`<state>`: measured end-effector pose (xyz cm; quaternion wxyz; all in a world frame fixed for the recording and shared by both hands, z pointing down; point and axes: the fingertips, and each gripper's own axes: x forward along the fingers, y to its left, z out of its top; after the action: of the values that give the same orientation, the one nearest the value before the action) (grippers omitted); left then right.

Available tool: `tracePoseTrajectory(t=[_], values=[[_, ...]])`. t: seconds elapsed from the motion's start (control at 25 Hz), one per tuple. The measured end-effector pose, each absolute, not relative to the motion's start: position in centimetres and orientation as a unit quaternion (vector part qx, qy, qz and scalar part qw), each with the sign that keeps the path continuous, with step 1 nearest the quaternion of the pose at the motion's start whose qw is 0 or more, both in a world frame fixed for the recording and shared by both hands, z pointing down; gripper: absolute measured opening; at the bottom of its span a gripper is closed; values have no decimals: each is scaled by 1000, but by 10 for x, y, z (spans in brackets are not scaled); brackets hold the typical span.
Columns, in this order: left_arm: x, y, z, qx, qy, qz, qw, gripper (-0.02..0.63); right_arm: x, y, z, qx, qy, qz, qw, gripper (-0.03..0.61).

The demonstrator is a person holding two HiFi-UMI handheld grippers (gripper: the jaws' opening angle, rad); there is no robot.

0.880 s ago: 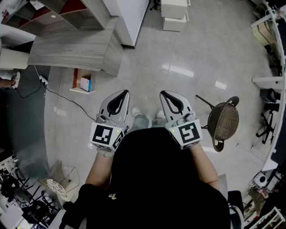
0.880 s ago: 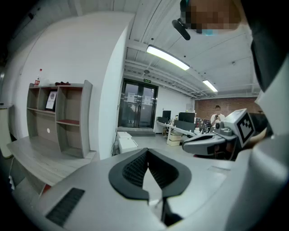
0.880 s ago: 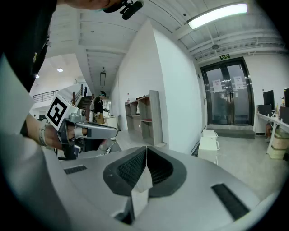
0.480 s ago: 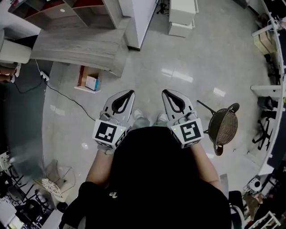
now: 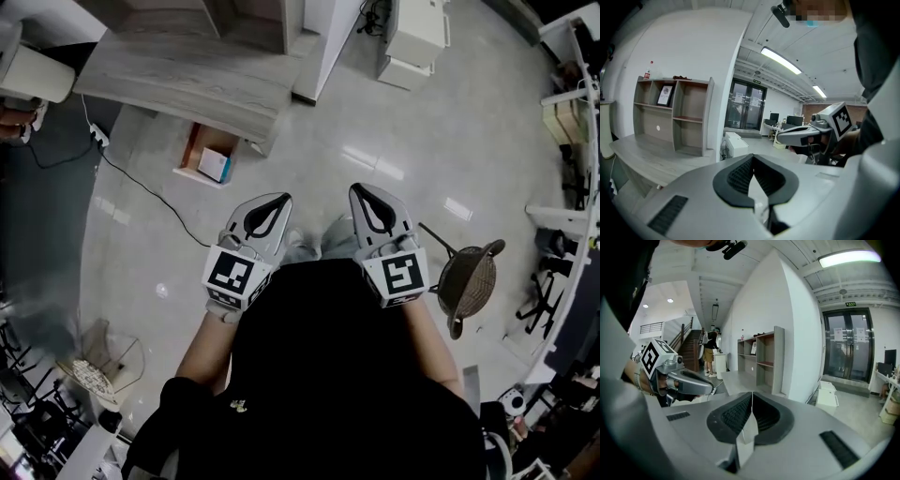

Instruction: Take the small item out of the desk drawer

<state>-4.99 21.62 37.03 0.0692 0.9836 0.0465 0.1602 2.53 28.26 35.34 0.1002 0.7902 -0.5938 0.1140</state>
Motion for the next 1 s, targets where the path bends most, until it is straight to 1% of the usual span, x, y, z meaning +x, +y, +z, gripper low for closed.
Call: tracePoseTrajectory(t=[0.16,0.36,0.72,1.0], values=[[-42,183,379,983,27,164,80,10,43,247,359,787,-595,133,94,0],[-13,124,389,981,-2,179,81,10,74,176,369,762,-625,141,95,0],[53,46,382,970,-126,191,86,11,144,72,360,671,-720,142,101,0],[69,7,382,946,-242,193,97,11,171,17,357,592,-788,123,116,0]])
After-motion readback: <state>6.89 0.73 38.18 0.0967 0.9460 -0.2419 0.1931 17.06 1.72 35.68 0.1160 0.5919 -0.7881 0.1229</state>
